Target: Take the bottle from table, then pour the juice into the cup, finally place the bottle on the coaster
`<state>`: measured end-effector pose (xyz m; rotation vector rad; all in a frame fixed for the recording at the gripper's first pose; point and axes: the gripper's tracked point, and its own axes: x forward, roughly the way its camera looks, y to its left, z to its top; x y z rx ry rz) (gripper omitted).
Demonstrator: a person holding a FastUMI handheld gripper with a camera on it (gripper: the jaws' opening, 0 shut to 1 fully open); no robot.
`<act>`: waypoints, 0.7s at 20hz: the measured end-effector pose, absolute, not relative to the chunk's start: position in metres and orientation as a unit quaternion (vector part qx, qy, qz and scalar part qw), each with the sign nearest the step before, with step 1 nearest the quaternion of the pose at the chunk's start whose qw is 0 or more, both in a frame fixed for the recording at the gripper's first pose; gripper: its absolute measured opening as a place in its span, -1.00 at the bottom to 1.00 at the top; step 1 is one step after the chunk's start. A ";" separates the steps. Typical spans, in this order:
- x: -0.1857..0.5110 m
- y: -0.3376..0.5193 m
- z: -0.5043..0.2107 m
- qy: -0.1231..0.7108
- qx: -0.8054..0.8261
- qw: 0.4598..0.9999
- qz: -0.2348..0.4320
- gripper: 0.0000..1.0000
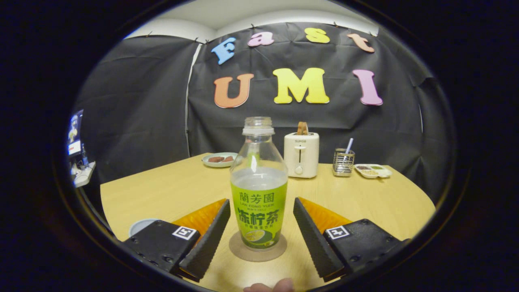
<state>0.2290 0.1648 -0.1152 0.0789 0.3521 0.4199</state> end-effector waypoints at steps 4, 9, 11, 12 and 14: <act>0.205 0.148 -0.106 0.174 0.057 0.963 0.196 1.00; 0.163 0.113 -0.061 0.141 0.068 0.977 0.143 1.00; 0.141 0.099 -0.039 0.118 0.060 0.984 0.121 1.00; 0.129 0.094 -0.028 0.110 0.057 0.986 0.109 1.00; 0.101 0.082 -0.015 0.098 0.057 0.990 0.085 1.00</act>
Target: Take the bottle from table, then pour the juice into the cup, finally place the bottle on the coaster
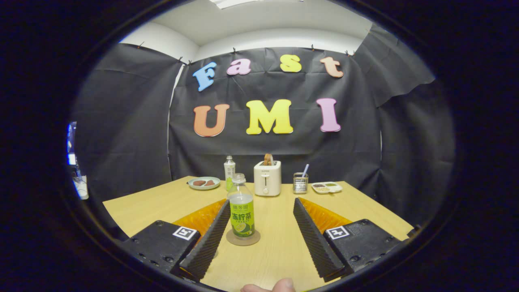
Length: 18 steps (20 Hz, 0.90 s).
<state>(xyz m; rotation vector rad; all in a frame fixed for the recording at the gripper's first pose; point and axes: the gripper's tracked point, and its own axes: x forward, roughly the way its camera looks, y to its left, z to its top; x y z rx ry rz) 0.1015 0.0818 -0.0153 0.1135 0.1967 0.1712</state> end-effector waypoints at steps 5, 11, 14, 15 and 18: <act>0.041 0.063 -0.004 0.081 0.054 0.994 0.052 0.99; 0.006 0.062 -0.003 0.060 0.061 0.996 0.034 0.99; -0.001 0.066 -0.008 0.061 0.069 0.995 0.039 0.99; -0.003 0.069 -0.011 0.067 0.070 0.994 0.041 0.99; -0.009 0.070 -0.011 0.070 0.070 0.994 0.039 1.00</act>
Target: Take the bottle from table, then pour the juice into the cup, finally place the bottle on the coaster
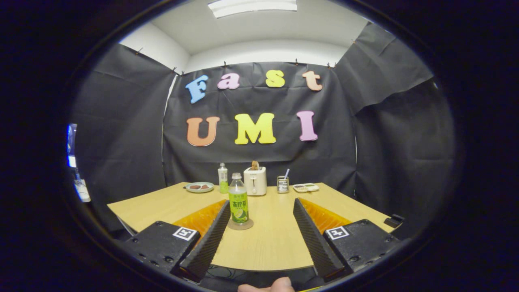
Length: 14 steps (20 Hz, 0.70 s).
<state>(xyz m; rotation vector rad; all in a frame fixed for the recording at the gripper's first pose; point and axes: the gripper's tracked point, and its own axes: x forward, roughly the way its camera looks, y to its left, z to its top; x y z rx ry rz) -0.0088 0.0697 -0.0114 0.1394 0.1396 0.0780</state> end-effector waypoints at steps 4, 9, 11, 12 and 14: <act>-0.007 0.070 -0.013 0.069 0.056 0.996 0.024 0.99; -0.008 0.081 -0.012 0.066 0.045 0.997 0.017 0.99; -0.004 0.085 -0.012 0.065 0.038 0.997 0.015 0.99; -0.002 0.086 -0.012 0.065 0.034 0.997 0.013 0.99; -0.001 0.088 -0.014 0.069 0.033 0.997 0.011 0.99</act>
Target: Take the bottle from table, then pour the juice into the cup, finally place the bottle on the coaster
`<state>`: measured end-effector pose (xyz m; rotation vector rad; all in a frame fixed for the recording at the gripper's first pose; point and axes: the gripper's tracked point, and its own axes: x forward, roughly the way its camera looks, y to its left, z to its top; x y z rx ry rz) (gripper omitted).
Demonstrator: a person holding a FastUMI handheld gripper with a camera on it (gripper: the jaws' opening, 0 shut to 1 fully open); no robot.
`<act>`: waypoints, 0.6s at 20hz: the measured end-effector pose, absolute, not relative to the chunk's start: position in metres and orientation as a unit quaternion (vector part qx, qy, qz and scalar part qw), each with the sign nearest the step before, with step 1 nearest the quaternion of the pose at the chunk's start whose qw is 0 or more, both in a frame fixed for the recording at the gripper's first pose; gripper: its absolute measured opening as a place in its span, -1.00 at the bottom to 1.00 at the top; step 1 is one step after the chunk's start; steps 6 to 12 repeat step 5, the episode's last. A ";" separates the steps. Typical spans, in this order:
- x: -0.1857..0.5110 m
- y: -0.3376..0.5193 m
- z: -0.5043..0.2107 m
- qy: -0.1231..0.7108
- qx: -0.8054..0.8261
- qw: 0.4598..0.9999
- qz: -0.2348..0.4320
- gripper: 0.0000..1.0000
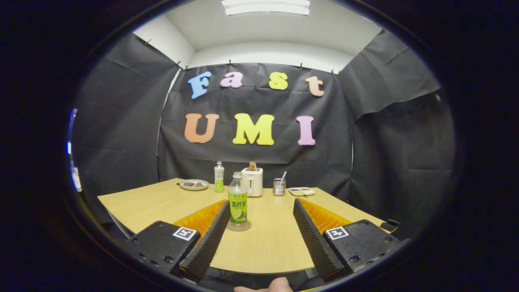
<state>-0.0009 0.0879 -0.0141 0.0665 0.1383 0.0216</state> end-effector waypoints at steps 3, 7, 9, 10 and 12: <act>0.000 0.088 -0.014 0.071 0.038 0.997 0.006 1.00; 0.000 0.088 -0.013 0.072 0.039 0.997 0.004 1.00; 0.000 0.088 -0.013 0.072 0.039 0.997 0.004 1.00; 0.000 0.088 -0.013 0.072 0.039 0.997 0.004 1.00; 0.000 0.088 -0.013 0.072 0.039 0.997 0.004 1.00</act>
